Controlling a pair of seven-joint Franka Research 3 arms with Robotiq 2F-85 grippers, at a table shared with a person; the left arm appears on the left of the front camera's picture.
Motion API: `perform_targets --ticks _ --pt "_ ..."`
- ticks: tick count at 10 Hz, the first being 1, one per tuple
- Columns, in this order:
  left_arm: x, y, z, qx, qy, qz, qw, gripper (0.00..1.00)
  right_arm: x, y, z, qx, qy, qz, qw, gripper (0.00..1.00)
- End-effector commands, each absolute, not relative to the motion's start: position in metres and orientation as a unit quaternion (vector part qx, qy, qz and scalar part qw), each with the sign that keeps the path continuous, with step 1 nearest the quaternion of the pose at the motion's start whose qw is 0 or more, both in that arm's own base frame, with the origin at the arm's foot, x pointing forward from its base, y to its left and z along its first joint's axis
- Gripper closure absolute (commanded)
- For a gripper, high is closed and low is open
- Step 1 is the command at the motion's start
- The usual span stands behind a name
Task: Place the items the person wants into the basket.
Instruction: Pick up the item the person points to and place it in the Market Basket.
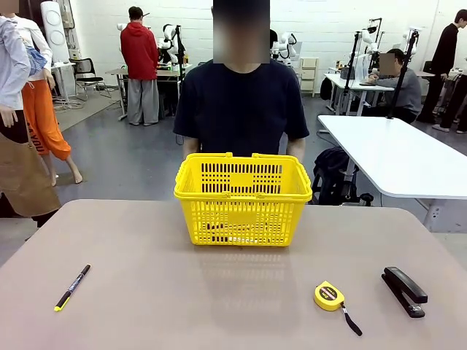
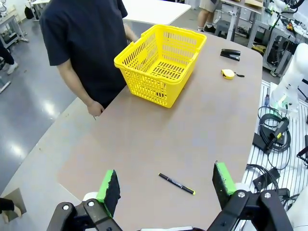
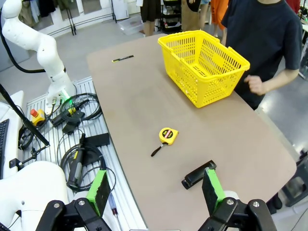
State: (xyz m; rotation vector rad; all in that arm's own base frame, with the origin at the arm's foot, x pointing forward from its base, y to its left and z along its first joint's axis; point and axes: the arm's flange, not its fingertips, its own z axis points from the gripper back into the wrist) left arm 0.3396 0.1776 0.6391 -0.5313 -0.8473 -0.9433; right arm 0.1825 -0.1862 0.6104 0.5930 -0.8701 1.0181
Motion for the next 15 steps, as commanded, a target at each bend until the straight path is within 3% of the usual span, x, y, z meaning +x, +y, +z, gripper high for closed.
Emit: perform_targets --ticks 1,13,14,15 --pt "0.339 0.178 0.639 -0.245 -0.396 -0.442 0.766 0.0 0.184 -0.185 0.612 0.279 -0.409 0.468 0.732 0.0" --pt "0.339 0.178 0.639 -0.245 -0.396 -0.442 0.766 0.0 0.184 -0.185 0.612 0.279 -0.409 0.468 0.732 0.0" --pt "0.339 0.178 0.639 -0.245 -0.396 -0.442 0.766 0.0 0.182 -0.186 0.61 0.271 -0.397 0.465 0.744 0.0" --pt "0.339 0.178 0.639 -0.245 -0.396 -0.442 0.766 0.0 0.207 -0.15 0.643 0.258 -0.347 0.462 0.774 0.0"
